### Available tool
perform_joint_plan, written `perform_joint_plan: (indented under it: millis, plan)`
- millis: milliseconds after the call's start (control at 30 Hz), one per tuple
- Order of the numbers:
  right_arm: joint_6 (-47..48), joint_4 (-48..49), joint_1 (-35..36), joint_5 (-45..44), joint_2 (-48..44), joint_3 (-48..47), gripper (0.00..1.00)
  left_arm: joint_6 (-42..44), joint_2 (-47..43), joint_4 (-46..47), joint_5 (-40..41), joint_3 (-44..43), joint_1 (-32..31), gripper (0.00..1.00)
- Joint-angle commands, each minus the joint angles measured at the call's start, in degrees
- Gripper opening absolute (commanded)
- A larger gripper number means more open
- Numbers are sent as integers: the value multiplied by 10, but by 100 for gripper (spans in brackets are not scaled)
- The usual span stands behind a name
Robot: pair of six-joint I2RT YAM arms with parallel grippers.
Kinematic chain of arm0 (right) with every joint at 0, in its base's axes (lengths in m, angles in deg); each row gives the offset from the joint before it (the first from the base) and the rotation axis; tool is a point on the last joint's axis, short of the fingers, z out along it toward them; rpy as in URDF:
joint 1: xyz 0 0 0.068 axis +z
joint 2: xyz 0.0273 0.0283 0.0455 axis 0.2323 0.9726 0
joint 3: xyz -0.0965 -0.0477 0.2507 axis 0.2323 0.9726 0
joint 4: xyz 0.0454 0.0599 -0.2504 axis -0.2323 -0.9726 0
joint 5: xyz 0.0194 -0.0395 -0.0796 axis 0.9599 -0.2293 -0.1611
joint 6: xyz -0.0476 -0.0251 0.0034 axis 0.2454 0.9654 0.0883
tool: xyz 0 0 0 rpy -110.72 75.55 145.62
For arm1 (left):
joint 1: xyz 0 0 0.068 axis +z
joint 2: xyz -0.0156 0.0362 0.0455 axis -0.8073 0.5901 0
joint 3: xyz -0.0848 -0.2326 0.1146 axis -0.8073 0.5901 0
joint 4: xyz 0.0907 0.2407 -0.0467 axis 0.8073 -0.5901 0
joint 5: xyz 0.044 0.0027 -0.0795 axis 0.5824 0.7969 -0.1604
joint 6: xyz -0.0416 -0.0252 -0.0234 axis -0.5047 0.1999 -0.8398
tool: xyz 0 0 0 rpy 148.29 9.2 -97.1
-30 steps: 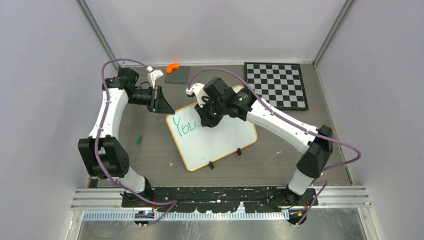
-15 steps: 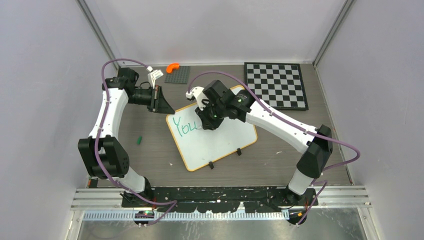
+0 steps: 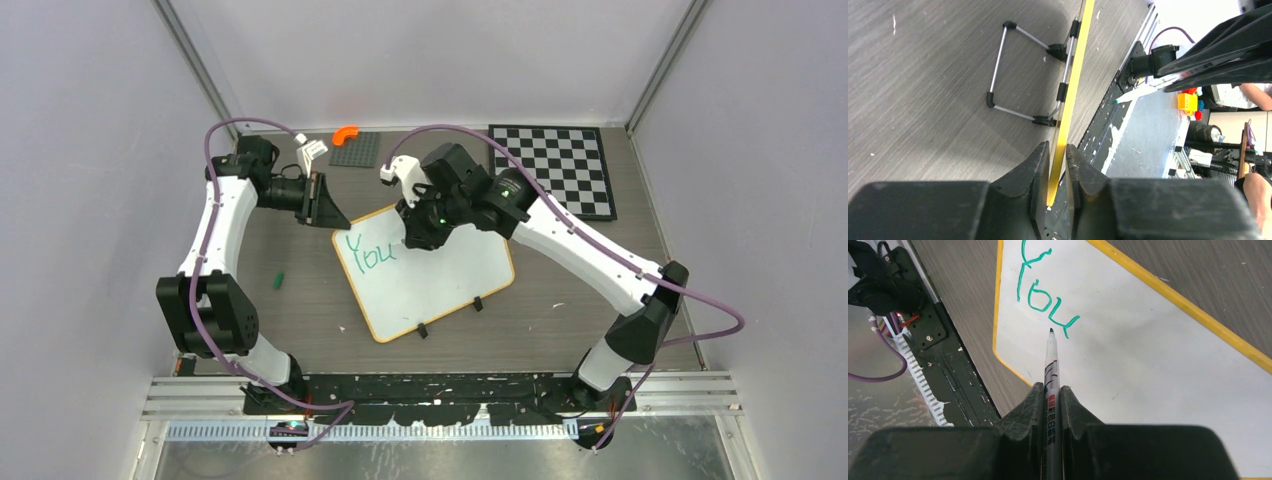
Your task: Write a sentence on the whiteboard
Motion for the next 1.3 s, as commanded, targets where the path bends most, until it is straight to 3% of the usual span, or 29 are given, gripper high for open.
perform_joint_plan:
  millis: [0, 167, 500, 1033, 1267]
  plan:
    - [3, 3, -1, -3, -32, -13, 0, 6, 0, -40, 7, -8, -14, 25]
    - [-5, 7, -13, 10, -50, 16, 0, 11, -8, -46, 10, -7, -15, 39]
    - [-41, 64, -66, 90, -79, 84, 0, 28, -3, -55, 16, 3, -21, 40]
    - [-64, 127, -66, 65, -75, 128, 0, 24, 5, -48, 27, 4, -23, 13]
    - [-61, 132, -55, 26, -66, 124, 0, 22, 7, -44, 29, 5, -22, 7]
